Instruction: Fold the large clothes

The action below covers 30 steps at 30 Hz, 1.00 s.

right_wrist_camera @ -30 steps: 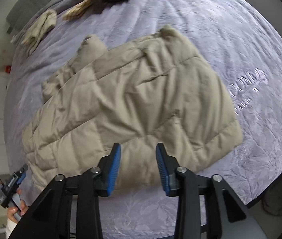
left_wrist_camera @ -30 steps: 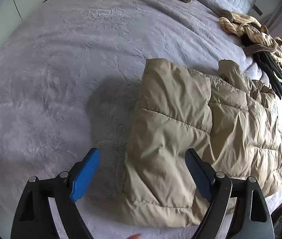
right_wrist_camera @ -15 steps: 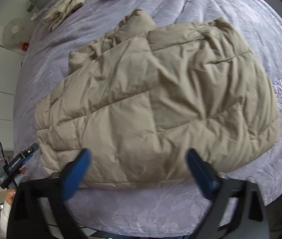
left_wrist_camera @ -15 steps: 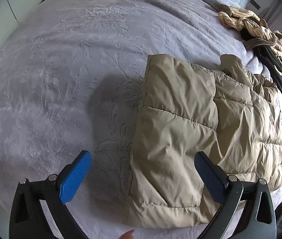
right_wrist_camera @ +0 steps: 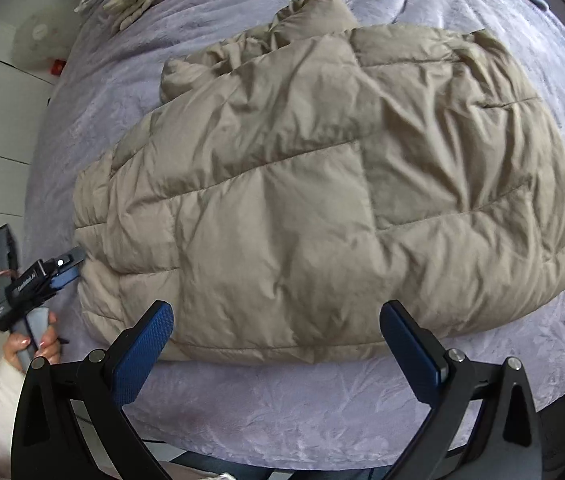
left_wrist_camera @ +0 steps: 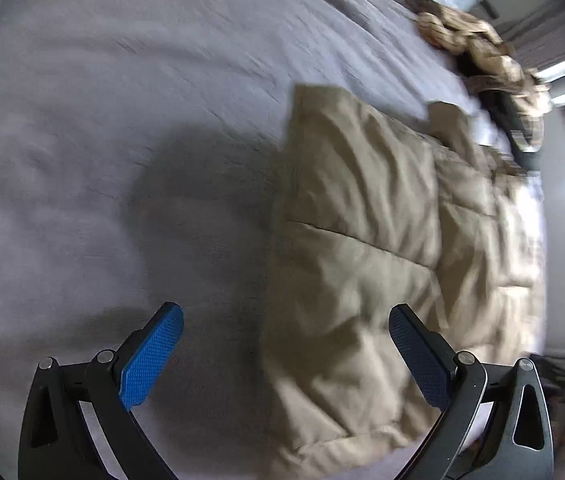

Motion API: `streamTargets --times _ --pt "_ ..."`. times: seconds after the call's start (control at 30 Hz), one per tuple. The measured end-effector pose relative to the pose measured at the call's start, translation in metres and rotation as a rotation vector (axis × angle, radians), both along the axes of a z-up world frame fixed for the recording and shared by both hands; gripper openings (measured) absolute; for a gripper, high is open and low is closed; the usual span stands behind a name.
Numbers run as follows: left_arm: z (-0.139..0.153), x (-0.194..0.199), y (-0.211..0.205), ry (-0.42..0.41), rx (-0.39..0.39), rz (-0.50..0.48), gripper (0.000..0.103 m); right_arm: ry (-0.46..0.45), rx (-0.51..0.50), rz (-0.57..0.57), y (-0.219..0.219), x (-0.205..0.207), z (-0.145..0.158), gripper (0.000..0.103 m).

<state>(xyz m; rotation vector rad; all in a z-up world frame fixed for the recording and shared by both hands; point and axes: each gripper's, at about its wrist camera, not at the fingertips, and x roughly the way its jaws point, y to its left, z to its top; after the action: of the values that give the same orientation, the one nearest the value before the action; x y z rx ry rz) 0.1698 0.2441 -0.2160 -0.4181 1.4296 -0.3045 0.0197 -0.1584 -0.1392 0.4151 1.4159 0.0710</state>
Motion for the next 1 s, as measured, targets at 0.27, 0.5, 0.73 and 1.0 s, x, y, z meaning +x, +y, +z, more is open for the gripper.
streamTargets --times 0.27,0.5,0.73,1.0 --pt "-0.040 0.024 -0.036 0.101 -0.302 -0.200 0.103 0.053 0.095 -0.031 0.006 -0.002 -0.016 0.103" --pt "-0.062 0.032 -0.064 0.176 -0.323 -0.324 0.084 0.021 0.107 -0.022 0.013 0.009 -0.016 0.103" --pt "-0.031 0.024 -0.074 0.120 -0.350 -0.357 0.032 -0.108 0.013 0.016 0.011 0.047 0.001 0.020" --pt "0.029 0.008 -0.102 0.074 -0.371 -0.351 0.032 -0.186 0.034 0.026 -0.010 0.101 -0.035 0.003"
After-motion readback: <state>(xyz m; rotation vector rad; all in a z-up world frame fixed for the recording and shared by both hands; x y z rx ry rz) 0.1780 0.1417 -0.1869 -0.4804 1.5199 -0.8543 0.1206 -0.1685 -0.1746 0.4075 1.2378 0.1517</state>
